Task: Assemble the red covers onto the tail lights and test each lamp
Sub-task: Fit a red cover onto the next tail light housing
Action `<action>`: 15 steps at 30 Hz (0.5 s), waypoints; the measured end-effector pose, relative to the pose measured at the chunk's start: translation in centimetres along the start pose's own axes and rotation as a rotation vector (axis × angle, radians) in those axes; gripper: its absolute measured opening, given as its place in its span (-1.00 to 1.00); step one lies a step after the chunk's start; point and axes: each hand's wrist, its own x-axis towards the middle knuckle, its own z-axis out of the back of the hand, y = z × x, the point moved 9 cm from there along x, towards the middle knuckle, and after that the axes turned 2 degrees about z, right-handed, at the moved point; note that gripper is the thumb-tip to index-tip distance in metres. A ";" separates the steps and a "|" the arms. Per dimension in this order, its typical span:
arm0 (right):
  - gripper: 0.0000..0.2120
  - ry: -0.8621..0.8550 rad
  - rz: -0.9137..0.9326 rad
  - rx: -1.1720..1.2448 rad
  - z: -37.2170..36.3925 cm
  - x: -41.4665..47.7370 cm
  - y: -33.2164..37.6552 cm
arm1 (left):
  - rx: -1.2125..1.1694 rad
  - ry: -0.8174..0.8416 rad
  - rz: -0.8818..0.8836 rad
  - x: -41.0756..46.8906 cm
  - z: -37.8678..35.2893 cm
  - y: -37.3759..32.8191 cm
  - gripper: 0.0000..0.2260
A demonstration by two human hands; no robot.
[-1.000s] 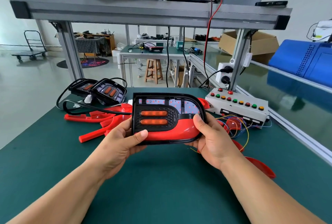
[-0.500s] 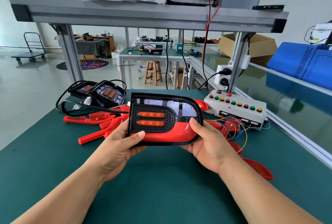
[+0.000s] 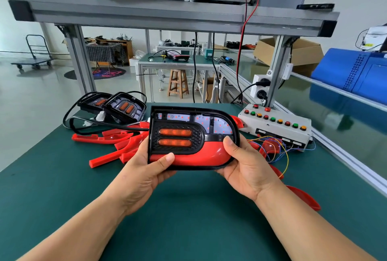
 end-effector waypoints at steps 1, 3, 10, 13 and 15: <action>-0.58 -0.002 0.002 -0.004 0.0 0.0 0.0 | -0.004 0.000 0.000 0.0 0.0 0.0 -0.49; -0.58 -0.007 -0.002 -0.022 0.0 0.0 -0.2 | -0.010 -0.003 -0.001 -0.1 -0.1 0.0 -0.51; -0.50 0.058 -0.062 -0.056 -0.6 -0.4 -0.9 | -0.018 0.000 0.024 -0.2 0.0 -0.3 -0.53; -0.56 0.077 -0.071 -0.024 -0.6 -0.5 -1.0 | -0.012 0.011 0.011 -0.2 0.0 -0.6 -0.50; -0.59 0.071 -0.063 -0.016 -0.5 -0.5 -1.0 | -0.007 0.001 0.000 -0.2 0.0 -0.6 -0.44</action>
